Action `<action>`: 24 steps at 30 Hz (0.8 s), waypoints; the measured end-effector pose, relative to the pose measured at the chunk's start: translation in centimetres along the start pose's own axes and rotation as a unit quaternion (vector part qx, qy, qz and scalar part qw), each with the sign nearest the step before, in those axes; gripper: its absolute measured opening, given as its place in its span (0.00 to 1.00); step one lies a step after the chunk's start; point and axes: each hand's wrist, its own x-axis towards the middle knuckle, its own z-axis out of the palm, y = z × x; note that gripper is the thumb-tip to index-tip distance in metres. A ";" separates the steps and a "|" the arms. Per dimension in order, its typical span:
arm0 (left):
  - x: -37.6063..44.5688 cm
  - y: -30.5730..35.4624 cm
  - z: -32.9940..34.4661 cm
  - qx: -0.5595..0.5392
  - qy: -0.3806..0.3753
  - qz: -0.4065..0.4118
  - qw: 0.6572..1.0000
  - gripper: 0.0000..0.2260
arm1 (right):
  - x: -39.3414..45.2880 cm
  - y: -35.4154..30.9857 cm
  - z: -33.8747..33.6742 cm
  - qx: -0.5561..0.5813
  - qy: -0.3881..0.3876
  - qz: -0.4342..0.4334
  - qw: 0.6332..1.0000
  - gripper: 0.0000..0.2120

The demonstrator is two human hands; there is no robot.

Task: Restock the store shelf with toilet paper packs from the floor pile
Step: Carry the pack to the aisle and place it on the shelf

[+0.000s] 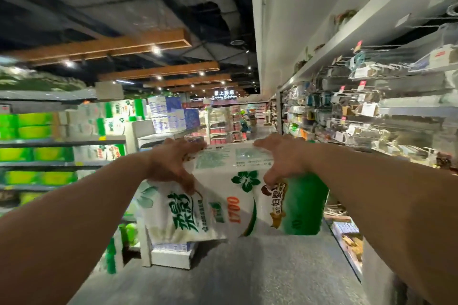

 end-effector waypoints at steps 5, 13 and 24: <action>-2.1 -5.4 -1.3 0.013 0.017 -0.094 0.995 0.61 | 7.4 -4.0 1.1 -0.009 -0.014 -0.102 0.995 0.56; -4.6 -15.6 -3.5 0.035 0.044 -0.209 0.976 0.60 | 18.5 -13.3 4.1 0.028 -0.016 -0.236 0.971 0.47; -0.6 -34.3 -7.7 0.074 0.060 -0.243 0.965 0.60 | 36.4 -25.8 8.2 0.057 0.014 -0.292 0.955 0.50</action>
